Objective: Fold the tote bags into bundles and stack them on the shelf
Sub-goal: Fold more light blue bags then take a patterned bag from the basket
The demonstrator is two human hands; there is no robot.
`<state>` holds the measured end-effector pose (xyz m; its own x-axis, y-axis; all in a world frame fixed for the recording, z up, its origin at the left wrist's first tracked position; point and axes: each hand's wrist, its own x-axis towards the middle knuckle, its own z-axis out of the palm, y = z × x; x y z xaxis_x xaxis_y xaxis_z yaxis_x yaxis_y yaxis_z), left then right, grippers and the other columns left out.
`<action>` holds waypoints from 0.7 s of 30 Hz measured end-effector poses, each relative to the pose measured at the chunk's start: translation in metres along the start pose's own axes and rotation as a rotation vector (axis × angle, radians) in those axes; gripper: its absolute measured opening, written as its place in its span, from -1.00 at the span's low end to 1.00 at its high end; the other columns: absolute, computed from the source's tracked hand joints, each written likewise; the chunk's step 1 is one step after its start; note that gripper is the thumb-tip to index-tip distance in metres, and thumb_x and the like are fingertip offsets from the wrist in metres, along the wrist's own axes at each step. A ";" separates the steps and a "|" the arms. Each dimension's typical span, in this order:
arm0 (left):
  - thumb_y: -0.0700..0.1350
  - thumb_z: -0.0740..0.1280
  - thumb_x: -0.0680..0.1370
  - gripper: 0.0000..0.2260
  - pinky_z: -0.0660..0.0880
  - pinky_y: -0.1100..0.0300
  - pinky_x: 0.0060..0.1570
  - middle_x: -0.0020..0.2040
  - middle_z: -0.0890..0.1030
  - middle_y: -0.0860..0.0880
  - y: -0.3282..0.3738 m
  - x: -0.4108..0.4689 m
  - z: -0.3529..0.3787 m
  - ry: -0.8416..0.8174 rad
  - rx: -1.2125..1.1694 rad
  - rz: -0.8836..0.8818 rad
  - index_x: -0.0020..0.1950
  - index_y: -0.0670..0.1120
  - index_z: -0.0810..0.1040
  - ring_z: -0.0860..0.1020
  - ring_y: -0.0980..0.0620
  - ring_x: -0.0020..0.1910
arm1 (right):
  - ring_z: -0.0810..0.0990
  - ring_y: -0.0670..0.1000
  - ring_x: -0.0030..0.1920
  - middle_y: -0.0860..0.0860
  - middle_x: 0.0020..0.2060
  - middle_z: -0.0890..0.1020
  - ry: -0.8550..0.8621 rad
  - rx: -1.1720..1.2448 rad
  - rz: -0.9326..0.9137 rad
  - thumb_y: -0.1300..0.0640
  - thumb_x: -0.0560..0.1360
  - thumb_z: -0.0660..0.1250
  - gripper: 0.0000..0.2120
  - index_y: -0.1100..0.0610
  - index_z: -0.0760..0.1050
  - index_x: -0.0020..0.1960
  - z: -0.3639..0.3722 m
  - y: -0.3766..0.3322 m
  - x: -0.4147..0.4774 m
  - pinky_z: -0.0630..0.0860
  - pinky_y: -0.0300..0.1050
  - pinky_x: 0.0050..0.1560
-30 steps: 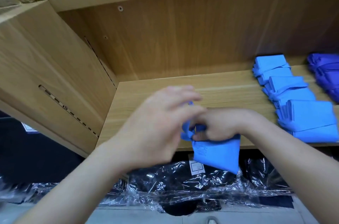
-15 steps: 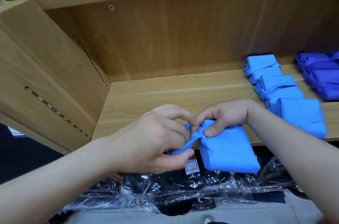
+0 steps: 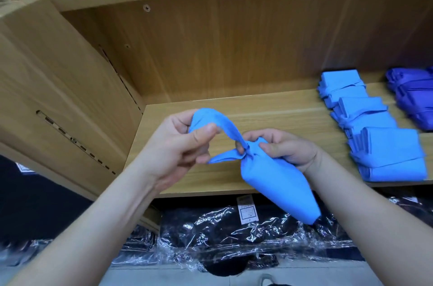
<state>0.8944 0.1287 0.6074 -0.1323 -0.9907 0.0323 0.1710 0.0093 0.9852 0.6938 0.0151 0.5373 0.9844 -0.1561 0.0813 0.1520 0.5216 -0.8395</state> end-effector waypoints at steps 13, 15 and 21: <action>-0.21 0.58 0.24 -0.41 0.53 0.17 0.04 0.12 0.60 -0.10 -0.059 -0.008 0.016 0.216 0.067 -0.011 0.23 0.10 0.59 0.54 0.03 -0.04 | 0.64 0.01 -0.35 0.14 -0.27 0.66 0.808 -0.080 -0.105 0.18 0.39 0.43 -0.81 0.25 0.58 -0.04 0.019 0.011 0.017 0.58 -0.18 -0.33; -0.24 0.57 0.33 -0.56 0.56 0.22 -0.04 0.06 0.68 -0.02 -0.063 -0.004 0.021 0.341 0.010 0.014 0.16 0.03 0.61 0.62 0.08 -0.02 | 0.63 0.01 -0.35 0.09 -0.30 0.67 0.929 -0.147 -0.136 0.20 0.44 0.40 -0.94 0.20 0.59 -0.11 0.021 0.015 0.023 0.57 -0.17 -0.31; -0.28 0.51 0.39 -0.59 0.59 0.14 -0.02 0.13 0.66 -0.12 -0.071 0.000 0.010 0.357 -0.004 0.002 0.19 0.02 0.60 0.64 -0.01 0.04 | 0.63 -0.01 -0.15 0.03 -0.13 0.65 0.653 -0.157 0.028 0.19 0.26 0.60 -0.54 0.08 0.49 0.07 0.023 0.015 0.012 0.60 -0.07 -0.12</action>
<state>0.8720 0.1295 0.5394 0.2170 -0.9758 -0.0273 0.1747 0.0113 0.9846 0.7096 0.0409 0.5377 0.7247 -0.6453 -0.2417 0.0643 0.4125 -0.9087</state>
